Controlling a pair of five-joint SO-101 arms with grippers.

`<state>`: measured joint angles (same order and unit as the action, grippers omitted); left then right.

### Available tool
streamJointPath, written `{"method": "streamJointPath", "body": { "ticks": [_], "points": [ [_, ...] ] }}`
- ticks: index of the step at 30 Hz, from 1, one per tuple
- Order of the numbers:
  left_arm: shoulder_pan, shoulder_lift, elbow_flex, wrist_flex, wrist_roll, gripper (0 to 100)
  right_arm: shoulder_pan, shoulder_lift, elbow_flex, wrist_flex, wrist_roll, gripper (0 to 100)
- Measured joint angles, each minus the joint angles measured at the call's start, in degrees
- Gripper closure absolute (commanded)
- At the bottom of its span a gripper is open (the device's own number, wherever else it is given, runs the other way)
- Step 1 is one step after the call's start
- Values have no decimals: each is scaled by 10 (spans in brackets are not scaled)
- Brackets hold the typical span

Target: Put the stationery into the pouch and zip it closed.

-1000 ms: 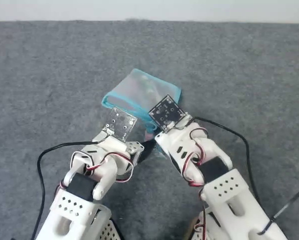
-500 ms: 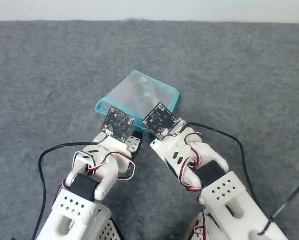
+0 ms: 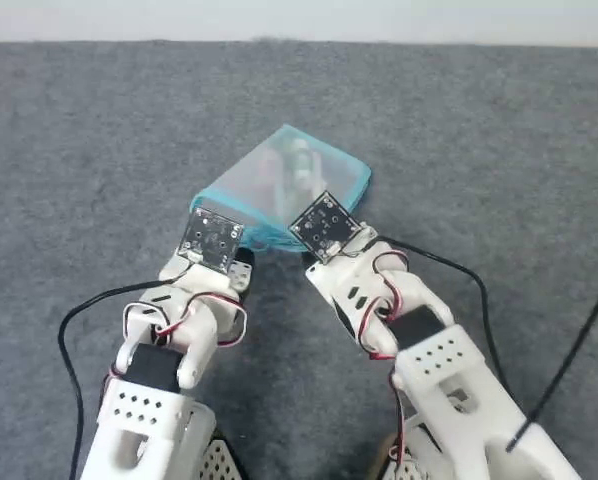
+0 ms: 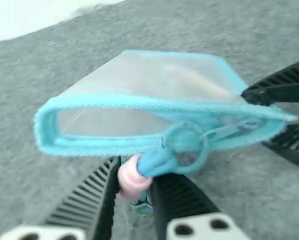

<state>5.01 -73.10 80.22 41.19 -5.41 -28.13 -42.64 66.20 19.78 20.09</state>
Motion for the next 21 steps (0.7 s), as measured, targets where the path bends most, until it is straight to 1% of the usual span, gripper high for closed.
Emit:
{"method": "streamJointPath", "body": {
  "ticks": [6,11,15,17,18,19,21],
  "points": [
    [-34,1,0,0,-3,991,67,97,-40,-1,4,993],
    [-37,1,0,0,-3,991,106,141,-64,-4,4,993],
    [-55,1,0,0,-3,991,142,142,-74,-4,4,993],
    [-57,1,0,0,-3,991,167,144,-76,-4,4,993],
    [-57,1,0,0,-3,991,191,151,-74,-4,4,993],
    [-67,1,0,1,-3,991,222,156,-71,-4,1,993],
    [-80,0,0,1,0,991,250,159,-76,-4,2,993]
  ]
}}
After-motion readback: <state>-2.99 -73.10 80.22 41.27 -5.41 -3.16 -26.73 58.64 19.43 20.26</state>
